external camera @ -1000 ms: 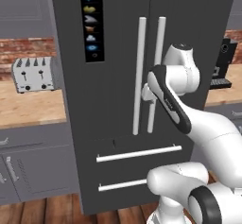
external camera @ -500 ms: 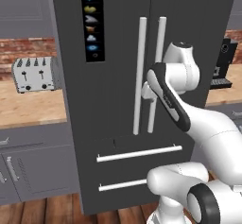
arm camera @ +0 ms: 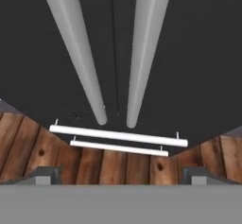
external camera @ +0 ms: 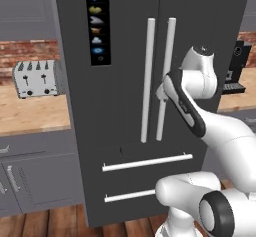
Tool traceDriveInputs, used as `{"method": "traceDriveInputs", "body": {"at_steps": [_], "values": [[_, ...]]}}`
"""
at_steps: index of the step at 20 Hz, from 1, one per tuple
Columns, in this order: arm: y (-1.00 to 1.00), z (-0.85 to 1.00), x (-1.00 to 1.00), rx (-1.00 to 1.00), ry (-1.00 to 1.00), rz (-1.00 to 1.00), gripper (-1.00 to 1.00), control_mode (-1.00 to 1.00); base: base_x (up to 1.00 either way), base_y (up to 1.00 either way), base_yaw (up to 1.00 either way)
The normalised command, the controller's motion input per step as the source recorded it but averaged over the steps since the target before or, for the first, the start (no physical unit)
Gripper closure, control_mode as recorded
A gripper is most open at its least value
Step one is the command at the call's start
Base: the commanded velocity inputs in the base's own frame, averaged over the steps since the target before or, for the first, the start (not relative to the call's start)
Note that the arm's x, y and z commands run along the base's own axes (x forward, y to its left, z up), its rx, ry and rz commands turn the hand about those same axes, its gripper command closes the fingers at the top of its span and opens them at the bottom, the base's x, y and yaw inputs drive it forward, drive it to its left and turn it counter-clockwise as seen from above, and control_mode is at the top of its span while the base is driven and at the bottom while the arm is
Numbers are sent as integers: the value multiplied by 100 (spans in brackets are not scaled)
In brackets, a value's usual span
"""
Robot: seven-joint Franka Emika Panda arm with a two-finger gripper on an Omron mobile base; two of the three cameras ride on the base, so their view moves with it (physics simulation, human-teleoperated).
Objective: There is a bowl on the dining counter. Grab a lemon wedge from the fridge and place it in the bowl. Then get the liquor bottle and glass cup from the cabinet and place them next to the bowl.
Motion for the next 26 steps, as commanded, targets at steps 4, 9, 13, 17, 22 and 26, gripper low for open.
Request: {"method": "traceDriveInputs", "body": {"at_steps": [4, 9, 13, 17, 22, 26], "values": [[-8, 21, 8, 0, -33, 0, -100, -100, 0, 0, 0], [-1, 36, 25, 1, -24, 0, -100, -100, 0, 0, 0], [0, 9, 12, 0, -14, 0, -100, -100, 0, 0, 0], [0, 0, 4, 0, -8, 0, -100, -100, 0, 0, 0], [0, 0, 19, 0, 0, 0, -100, -100, 0, 0, 0], [0, 0, 27, 0, 0, 0, -100, -100, 0, 0, 0]]}}
